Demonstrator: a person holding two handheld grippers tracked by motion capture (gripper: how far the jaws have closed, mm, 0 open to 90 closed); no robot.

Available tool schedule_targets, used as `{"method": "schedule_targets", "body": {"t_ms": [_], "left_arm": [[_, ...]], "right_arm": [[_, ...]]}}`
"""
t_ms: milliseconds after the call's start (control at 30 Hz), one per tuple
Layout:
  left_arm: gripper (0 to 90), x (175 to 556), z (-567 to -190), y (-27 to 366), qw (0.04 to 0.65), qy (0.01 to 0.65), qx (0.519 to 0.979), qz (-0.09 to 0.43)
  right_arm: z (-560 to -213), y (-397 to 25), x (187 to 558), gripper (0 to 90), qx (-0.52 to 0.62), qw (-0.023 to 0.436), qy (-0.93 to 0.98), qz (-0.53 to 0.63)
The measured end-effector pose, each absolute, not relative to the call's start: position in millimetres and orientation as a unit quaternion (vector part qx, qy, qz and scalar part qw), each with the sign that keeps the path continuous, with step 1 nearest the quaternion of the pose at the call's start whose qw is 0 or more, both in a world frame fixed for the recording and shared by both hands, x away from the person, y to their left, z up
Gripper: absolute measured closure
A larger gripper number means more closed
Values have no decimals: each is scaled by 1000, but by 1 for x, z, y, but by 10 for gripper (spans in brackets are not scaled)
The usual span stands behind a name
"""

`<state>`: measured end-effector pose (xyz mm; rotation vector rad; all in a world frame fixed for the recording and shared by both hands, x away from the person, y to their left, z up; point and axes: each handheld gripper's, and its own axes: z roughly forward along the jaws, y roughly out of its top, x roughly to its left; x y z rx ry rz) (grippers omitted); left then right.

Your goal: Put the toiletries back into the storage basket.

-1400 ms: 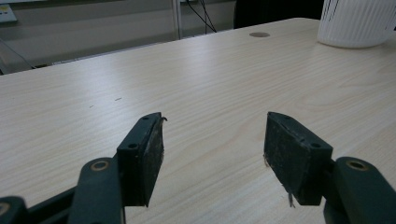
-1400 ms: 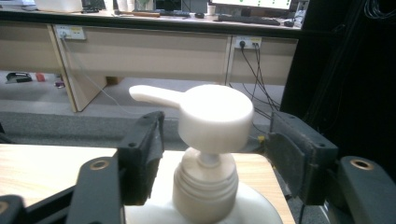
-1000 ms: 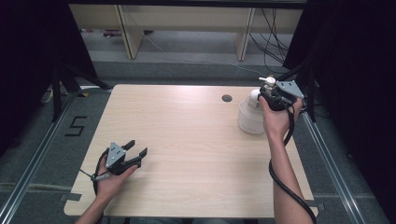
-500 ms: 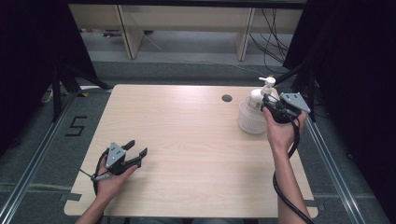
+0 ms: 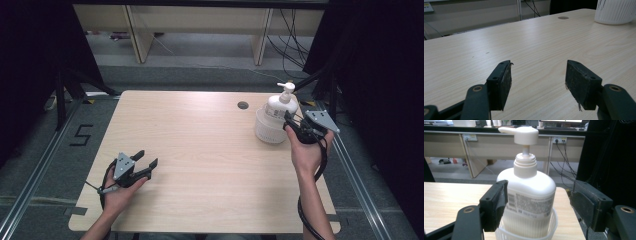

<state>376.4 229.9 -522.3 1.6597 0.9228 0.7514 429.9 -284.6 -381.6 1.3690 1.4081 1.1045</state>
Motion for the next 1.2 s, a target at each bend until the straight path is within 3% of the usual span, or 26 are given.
{"method": "schedule_targets", "body": {"t_ms": [1200], "left_arm": [[373, 376, -522, 230, 523, 384, 693, 314]], "right_arm": [[-452, -300, 363, 310, 553, 400, 591, 430]]}}
